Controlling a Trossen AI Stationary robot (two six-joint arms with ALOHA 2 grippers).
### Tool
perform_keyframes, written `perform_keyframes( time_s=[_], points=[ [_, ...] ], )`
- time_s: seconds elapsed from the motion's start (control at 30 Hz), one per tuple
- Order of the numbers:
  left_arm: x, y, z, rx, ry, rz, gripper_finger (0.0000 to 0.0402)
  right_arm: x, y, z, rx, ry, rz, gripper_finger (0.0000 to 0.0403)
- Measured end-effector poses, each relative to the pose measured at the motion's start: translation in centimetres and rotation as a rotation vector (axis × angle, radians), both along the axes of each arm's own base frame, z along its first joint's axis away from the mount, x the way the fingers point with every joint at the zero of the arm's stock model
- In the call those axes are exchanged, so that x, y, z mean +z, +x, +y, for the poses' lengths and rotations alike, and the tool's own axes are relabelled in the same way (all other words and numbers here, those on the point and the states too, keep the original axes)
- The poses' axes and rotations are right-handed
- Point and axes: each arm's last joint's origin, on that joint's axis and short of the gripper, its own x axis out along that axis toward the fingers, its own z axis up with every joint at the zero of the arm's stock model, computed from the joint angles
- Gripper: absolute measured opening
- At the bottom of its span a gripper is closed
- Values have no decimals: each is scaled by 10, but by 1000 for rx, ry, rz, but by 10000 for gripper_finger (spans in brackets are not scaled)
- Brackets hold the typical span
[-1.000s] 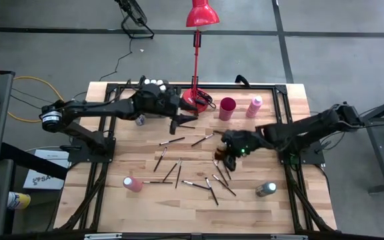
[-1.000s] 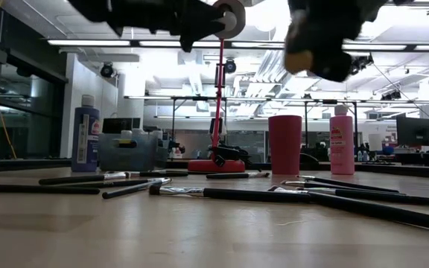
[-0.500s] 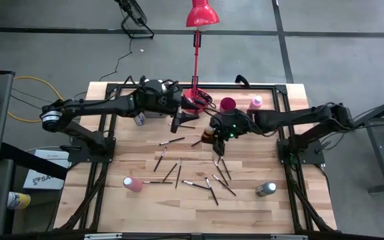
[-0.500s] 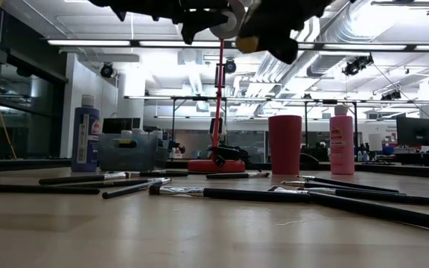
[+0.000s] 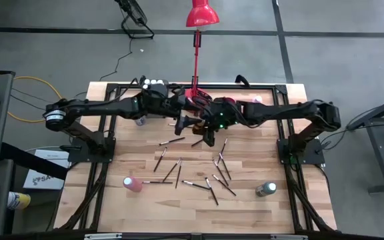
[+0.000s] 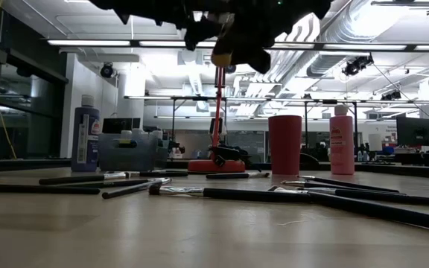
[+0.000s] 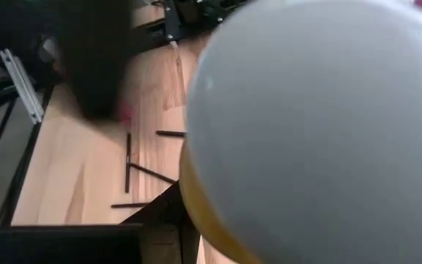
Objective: Pick & Place Paint Supplies
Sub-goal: Put the small dark yellow black paint bottle into the bin
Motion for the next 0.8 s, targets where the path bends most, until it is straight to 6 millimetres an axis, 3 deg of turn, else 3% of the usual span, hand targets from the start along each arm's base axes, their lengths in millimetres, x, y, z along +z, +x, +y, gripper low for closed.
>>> perform_keyframes(
  time_s=[0.53, 0.8],
  points=[
    [-7, 6, 2, 39, -25, 11, 253, 3, 2, -6, 38, -85, -47, 127],
    [-7, 6, 3, 48, -50, 10, 161, 3, 1, -14, 29, -94, -56, 127]
  ],
)
